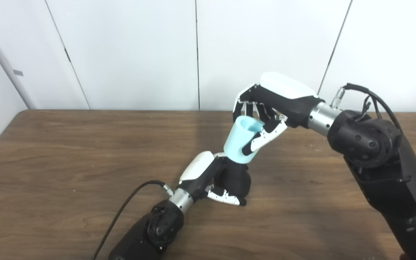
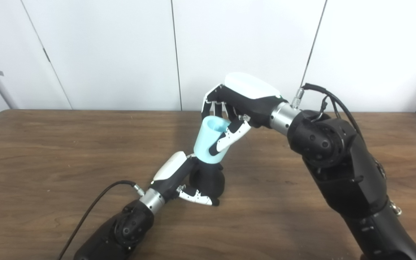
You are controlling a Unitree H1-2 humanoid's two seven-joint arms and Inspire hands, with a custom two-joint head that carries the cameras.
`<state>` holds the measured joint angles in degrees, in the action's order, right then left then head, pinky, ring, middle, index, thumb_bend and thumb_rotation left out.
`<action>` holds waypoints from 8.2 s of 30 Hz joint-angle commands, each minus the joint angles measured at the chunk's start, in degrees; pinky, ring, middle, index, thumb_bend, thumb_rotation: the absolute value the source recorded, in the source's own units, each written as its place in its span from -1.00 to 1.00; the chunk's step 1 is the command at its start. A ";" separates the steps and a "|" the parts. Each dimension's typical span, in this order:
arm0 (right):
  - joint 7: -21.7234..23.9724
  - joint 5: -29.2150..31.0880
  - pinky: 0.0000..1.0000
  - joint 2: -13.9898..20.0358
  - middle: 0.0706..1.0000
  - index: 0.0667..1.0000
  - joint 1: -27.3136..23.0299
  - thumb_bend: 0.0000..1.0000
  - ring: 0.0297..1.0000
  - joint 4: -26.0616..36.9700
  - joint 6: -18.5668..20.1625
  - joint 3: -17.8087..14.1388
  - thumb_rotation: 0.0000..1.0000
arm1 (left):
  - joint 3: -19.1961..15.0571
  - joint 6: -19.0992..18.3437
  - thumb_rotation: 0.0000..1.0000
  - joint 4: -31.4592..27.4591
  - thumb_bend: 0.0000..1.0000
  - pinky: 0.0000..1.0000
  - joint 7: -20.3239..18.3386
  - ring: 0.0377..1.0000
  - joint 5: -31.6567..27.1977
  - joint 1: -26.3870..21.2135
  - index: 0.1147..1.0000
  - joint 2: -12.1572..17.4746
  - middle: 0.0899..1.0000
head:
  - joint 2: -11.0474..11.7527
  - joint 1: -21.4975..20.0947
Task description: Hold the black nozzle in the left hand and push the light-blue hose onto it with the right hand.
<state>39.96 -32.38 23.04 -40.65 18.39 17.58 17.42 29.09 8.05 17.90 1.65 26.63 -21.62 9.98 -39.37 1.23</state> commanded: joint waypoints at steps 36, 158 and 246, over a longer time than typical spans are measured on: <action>5.74 -6.57 -0.86 2.86 -0.61 -0.10 -5.05 0.02 -0.75 5.72 -11.38 7.04 -0.75 | 2.28 -3.36 -0.80 6.99 0.01 0.72 -3.04 0.69 3.07 9.73 -0.14 0.98 0.51 | -0.82 0.49; 15.92 -18.17 -0.89 -4.00 -0.14 -0.12 -9.33 0.05 -0.78 -2.63 -7.18 13.78 -1.00 | 1.92 -3.75 -0.80 6.27 0.01 0.67 -5.50 0.71 2.07 9.93 -0.14 0.94 0.52 | -1.60 0.56; 1.91 -19.31 1.00 -1.31 0.92 0.90 4.12 0.78 0.96 -5.76 -20.12 11.06 0.18 | 1.93 -4.45 -0.80 5.24 0.01 0.69 -6.53 0.73 1.75 10.05 -0.14 1.40 0.53 | -2.16 0.90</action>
<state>39.00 -52.08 20.73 -38.28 14.28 -2.21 27.02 27.84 7.74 17.16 1.44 27.12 -20.90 9.59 -41.48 2.11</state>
